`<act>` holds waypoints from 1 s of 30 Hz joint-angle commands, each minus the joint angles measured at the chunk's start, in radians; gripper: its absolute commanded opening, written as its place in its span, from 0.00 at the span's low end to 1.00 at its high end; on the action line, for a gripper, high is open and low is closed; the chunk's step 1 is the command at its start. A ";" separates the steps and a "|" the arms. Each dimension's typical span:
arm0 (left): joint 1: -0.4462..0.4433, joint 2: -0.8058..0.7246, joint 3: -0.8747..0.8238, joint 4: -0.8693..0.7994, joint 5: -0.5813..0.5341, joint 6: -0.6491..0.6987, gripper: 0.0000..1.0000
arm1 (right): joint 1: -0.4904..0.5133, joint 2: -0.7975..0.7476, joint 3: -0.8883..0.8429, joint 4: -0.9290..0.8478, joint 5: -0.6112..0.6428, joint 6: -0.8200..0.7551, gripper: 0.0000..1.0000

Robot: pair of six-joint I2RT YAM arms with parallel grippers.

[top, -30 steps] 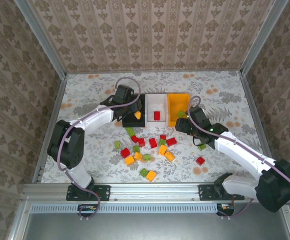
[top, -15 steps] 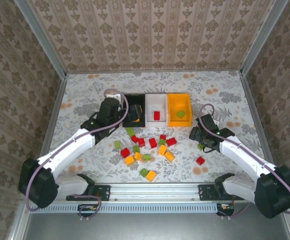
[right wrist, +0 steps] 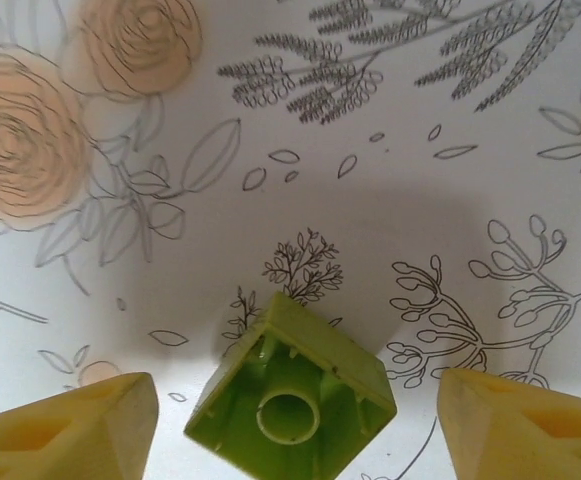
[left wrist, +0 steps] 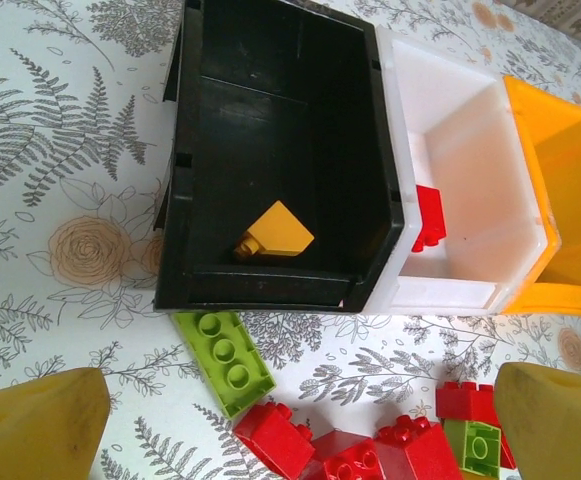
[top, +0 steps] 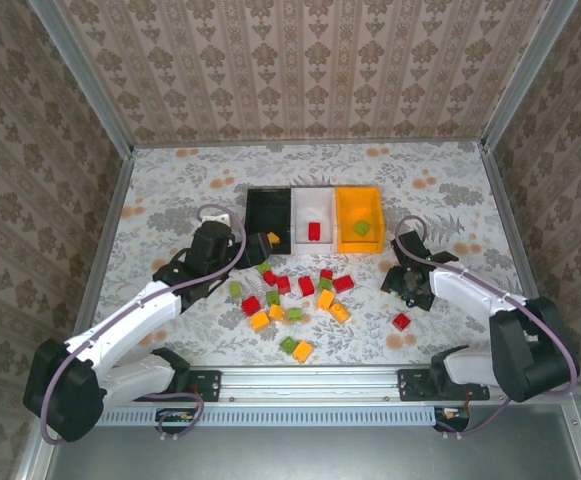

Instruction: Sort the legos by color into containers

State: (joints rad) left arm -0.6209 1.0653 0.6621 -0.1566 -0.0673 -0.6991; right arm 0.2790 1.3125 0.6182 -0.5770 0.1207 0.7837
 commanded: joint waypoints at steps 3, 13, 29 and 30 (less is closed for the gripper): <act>0.010 -0.026 -0.026 -0.014 -0.025 -0.023 1.00 | -0.007 0.041 0.030 -0.026 -0.021 -0.020 0.69; 0.018 -0.036 -0.043 -0.012 -0.029 -0.027 1.00 | -0.027 0.114 0.069 -0.012 -0.021 -0.062 0.59; 0.023 -0.034 -0.041 -0.018 -0.031 -0.030 1.00 | -0.002 0.029 0.080 0.031 -0.082 -0.138 0.38; 0.023 -0.036 -0.041 -0.019 -0.032 -0.028 1.00 | 0.007 0.008 0.086 0.023 -0.078 -0.144 0.37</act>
State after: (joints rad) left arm -0.6071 1.0424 0.6277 -0.1570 -0.0799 -0.7120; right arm 0.2661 1.3838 0.6872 -0.5774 0.0723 0.6716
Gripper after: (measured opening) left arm 0.997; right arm 0.435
